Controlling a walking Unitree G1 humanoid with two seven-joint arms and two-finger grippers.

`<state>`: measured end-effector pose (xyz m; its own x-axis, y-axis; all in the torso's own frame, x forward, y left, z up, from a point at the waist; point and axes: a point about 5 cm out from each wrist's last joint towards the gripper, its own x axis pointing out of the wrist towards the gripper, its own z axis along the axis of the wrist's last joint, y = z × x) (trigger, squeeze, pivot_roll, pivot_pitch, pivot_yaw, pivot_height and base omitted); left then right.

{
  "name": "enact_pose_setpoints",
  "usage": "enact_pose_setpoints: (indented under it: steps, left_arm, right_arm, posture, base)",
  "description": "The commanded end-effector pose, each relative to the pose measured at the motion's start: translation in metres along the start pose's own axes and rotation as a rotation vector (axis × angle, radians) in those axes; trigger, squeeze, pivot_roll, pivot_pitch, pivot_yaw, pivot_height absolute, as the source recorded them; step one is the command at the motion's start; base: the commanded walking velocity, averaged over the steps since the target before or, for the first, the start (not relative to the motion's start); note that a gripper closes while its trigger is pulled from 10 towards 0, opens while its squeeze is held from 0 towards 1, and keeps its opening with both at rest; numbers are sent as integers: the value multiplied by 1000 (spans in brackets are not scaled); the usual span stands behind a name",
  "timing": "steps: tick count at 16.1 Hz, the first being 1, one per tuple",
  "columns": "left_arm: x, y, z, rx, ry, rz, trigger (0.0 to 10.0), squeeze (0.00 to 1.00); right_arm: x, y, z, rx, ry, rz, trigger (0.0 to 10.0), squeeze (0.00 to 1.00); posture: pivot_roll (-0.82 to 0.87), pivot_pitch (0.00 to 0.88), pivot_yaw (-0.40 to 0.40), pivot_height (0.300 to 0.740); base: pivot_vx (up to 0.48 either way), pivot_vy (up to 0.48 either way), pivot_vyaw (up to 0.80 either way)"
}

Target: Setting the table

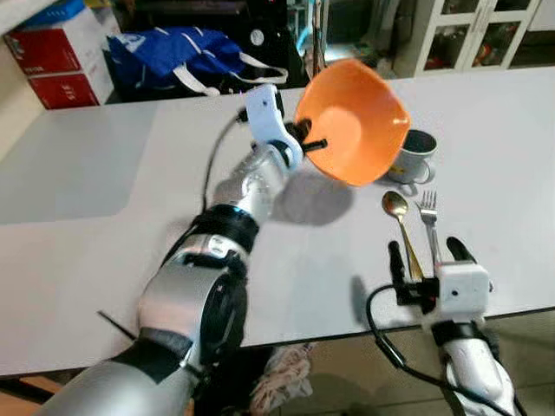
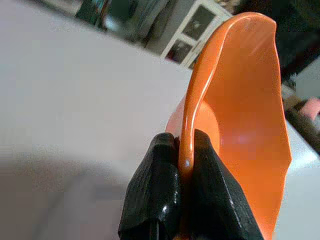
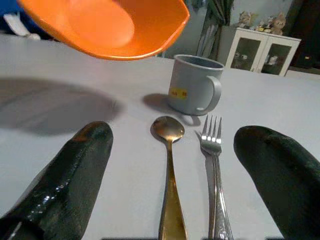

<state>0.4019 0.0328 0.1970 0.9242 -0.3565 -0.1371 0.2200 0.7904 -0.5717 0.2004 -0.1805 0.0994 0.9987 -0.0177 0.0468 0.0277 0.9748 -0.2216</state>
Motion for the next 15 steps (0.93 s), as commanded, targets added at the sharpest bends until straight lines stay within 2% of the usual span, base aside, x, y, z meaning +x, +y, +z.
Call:
enact_pose_setpoints:
  steps: [1, 3, 5, 10, 15]
  left_arm:
    - [2, -6, 8, -87, -27, 25, 0, 0]
    - [4, -6, -3, -246, 19, 113, 0, 0]
    - [4, -5, -7, -332, 28, 177, 0, 0]
    - [2, 1, -20, -403, 52, 292, 0, 0]
    - [1, -1, -28, -398, 81, 366, 0, 0]
  right_arm:
    - [-3, -2, 5, -17, -3, 7, 10000, 0]
    - [-11, -8, 6, -36, 14, -2, 10000, 0]
    - [-16, -10, 7, -42, 24, -3, 10000, 0]
    - [-22, -10, 9, -48, 43, 10, 10000, 0]
    - [-24, -8, 10, -47, 52, 17, 10000, 0]
  posture:
    - [-325, 46, 63, 727]
    - [-356, 51, 62, 727]
    - [-376, 58, 58, 727]
    - [-385, 70, 49, 727]
    - [-389, 72, 54, 727]
  base:
    - [0, 0, 0]
    - [0, 0, 0]
    - [0, 0, 0]
    - [0, 0, 0]
    - [0, 0, 0]
